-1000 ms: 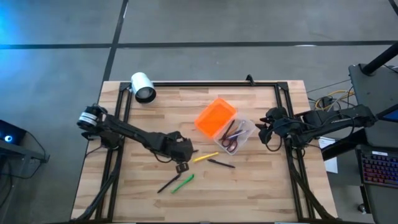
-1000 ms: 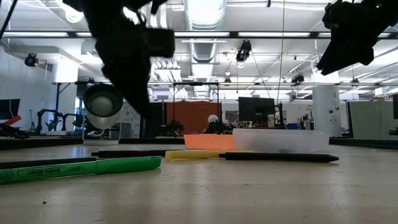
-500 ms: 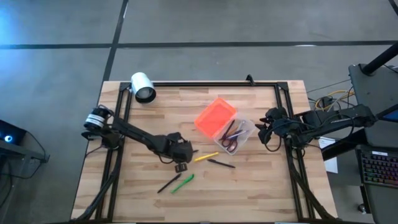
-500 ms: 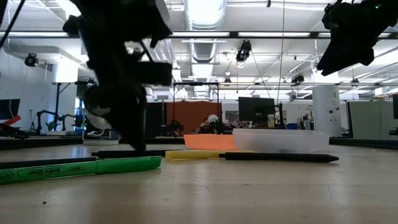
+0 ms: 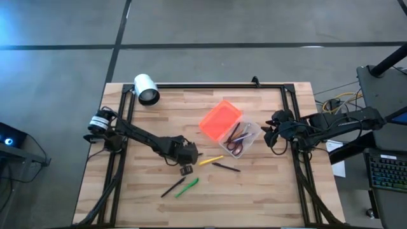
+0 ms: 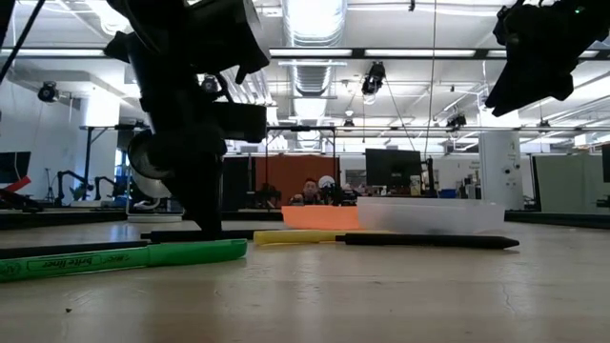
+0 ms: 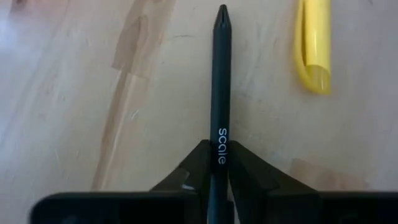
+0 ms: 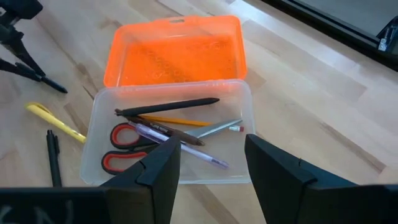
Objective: Pick & place school supplies into a supply box
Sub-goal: Put the black pen into the orange supply box
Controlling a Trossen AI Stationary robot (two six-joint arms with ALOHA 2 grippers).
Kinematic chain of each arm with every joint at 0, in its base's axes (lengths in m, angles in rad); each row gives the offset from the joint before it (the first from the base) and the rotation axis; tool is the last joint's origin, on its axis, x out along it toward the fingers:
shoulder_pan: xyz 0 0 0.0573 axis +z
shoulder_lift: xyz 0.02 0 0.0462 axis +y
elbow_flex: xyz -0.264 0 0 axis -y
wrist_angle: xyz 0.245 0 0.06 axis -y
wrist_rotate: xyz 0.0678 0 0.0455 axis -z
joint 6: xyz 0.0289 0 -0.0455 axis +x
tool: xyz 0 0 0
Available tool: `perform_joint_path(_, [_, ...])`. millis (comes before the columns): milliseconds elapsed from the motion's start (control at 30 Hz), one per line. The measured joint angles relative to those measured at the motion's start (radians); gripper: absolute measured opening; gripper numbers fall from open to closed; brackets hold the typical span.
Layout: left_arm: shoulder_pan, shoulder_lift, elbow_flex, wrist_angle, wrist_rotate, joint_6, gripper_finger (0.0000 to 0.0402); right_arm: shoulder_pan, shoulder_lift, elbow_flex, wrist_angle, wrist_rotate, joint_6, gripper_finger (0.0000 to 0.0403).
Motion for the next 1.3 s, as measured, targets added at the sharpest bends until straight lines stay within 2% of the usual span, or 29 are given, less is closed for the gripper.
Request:
perform_joint_path(67, [0.013,0.000,-0.003,0.001,0.004,-0.027,0.0014,0.000,0.000,0.000,0.000,0.002,0.000,0.0171])
perform_joint_path(367, [0.067,0.000,0.063,0.016,0.048,-0.155,0.0011,0.000,0.000,0.000,0.002,0.005,0.000,0.0171])
perform_joint_path(567, [0.117,-0.043,0.172,0.151,0.055,-0.180,0.0010,0.000,-0.003,0.000,0.003,0.036,-0.002,0.0171])
perform_joint_path(633, [0.134,-0.048,0.216,0.148,0.060,-0.181,0.0010,0.001,-0.002,0.002,0.003,0.038,-0.002,0.0171])
perform_joint_path(800, [0.180,-0.042,0.377,0.219,0.062,-0.177,0.0010,0.000,-0.004,0.003,0.003,0.041,-0.001,0.0171])
perform_joint_path(967, [0.246,0.069,0.541,0.219,0.076,-0.158,0.0009,0.000,-0.007,0.003,0.008,0.067,0.008,0.0171])
perform_joint_path(1167, [0.300,0.279,0.754,0.216,0.243,-0.201,0.0009,0.000,-0.029,0.004,0.037,0.089,0.012,0.0171])
perform_joint_path(1300, [0.297,0.423,0.878,0.134,0.269,-0.243,0.0013,0.000,-0.047,0.014,0.033,0.089,0.011,0.0171])
